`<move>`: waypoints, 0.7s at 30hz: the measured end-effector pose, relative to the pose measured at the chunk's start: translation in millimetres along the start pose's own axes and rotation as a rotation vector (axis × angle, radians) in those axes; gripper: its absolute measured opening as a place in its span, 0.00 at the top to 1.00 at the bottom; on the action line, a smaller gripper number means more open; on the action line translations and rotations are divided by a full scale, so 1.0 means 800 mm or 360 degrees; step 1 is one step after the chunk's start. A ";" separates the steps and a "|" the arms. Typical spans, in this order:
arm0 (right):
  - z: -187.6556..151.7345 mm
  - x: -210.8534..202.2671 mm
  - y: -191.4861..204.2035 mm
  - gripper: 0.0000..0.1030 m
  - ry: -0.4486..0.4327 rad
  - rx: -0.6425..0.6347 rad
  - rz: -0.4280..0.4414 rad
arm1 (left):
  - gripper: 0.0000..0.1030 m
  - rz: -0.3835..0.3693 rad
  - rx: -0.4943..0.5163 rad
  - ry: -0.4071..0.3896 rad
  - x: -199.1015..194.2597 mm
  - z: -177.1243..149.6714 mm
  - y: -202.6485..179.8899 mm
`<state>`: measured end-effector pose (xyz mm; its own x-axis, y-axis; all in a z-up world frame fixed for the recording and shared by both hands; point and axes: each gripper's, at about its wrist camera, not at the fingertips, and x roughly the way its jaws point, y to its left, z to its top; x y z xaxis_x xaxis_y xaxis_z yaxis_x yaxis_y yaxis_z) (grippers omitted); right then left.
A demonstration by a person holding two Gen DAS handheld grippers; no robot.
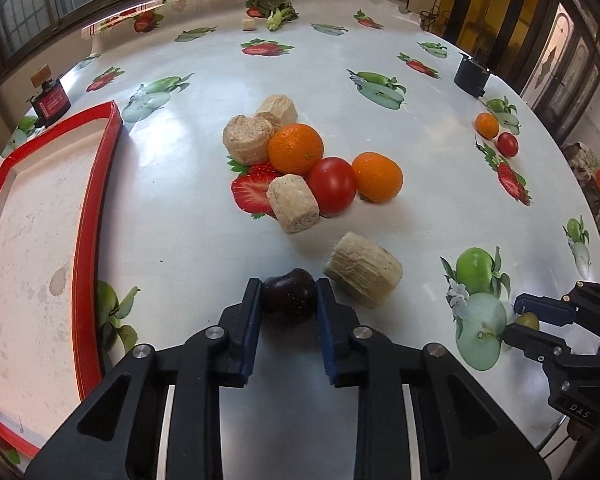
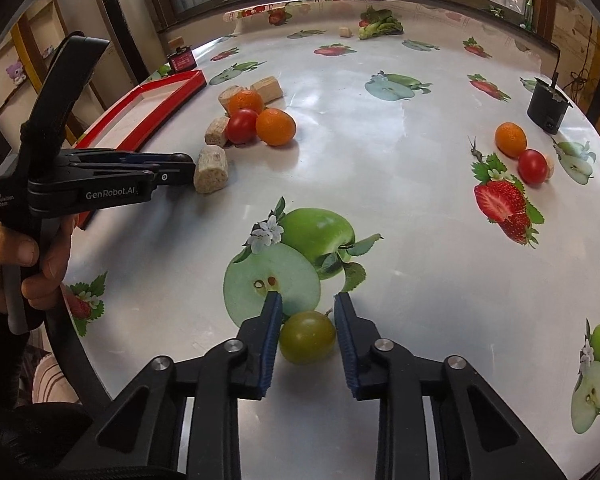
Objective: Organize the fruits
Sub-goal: 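Grasp the dark plum with the left tool while the right tool grasps the green grape, then carry the plum and grape over the red tray with both tools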
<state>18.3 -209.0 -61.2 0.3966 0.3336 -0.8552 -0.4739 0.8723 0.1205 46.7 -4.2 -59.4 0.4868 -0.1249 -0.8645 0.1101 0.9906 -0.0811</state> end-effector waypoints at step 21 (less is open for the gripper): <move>0.026 -0.017 0.044 0.74 -0.0078 -0.0110 0.0021 | 0.78 0.0013 -0.0122 -0.0190 -0.076 -0.026 0.037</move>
<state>12.5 -175.4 -35.1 0.4270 0.3634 -0.8280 -0.5317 0.8416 0.0952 2.3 33.6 -19.2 0.5874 -0.1182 -0.8006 0.0413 0.9924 -0.1161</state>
